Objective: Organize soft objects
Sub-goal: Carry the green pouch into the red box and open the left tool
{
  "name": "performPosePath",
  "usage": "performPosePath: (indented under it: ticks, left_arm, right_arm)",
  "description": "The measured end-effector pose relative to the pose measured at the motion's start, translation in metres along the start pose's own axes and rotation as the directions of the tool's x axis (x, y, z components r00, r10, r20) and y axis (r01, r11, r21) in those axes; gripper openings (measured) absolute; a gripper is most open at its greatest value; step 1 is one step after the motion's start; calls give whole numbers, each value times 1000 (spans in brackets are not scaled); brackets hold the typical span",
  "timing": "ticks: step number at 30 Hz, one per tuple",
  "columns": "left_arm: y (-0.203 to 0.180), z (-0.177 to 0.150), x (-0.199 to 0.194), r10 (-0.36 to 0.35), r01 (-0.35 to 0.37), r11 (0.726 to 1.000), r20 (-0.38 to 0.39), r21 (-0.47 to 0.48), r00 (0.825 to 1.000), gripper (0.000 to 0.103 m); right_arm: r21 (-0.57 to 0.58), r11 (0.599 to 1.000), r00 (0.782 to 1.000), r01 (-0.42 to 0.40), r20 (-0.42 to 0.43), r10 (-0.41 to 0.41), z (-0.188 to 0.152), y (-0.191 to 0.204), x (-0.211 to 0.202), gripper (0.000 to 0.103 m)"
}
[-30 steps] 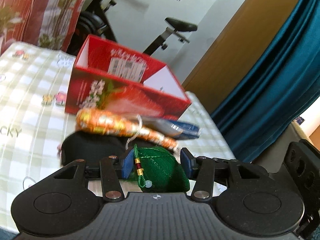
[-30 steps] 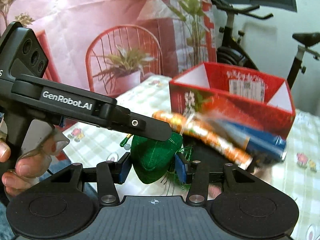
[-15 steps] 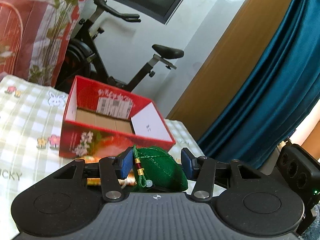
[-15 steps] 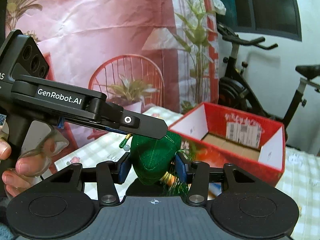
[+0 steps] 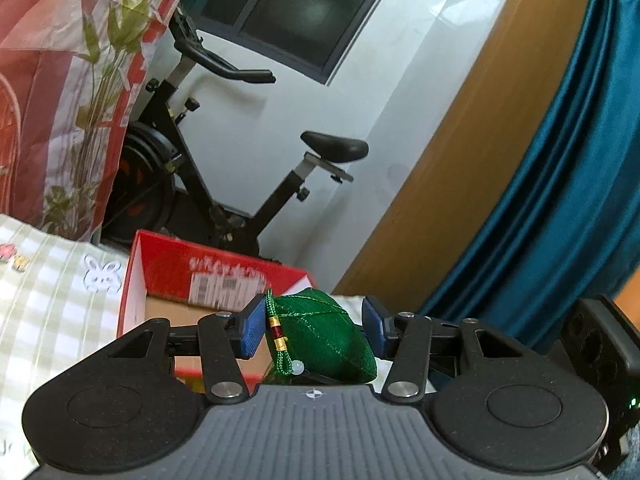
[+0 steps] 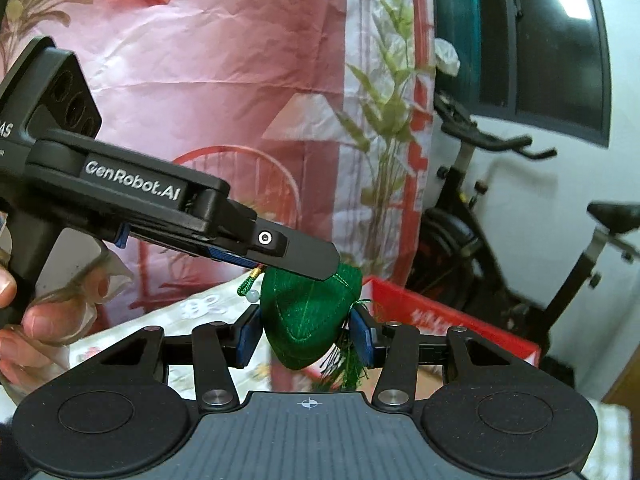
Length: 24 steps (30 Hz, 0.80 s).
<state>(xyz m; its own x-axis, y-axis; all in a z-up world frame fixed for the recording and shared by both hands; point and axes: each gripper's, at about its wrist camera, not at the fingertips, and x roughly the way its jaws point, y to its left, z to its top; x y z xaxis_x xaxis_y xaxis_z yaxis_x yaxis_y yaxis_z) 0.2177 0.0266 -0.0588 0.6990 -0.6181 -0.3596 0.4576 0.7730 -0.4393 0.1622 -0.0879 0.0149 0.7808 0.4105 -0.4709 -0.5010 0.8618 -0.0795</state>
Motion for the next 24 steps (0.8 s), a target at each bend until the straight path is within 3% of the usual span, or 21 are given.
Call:
performPosePath:
  ticks: [7,14,24]
  left_arm:
    - [12,22,51,-25,25,999,14,25,1000,56]
    - [40,9,108,4,-9,999,-107,-47,994,56]
    - [64,-18,144,43,-65,995,-257,-76,965,57]
  right_arm:
    - [-22,995,995,95,41,-94,10,-37,36,49]
    - [86,990,992,113,-65,-107,-23,-71,84,50]
    - [177,978,983,115,-165,-85,-67,-90,115,50]
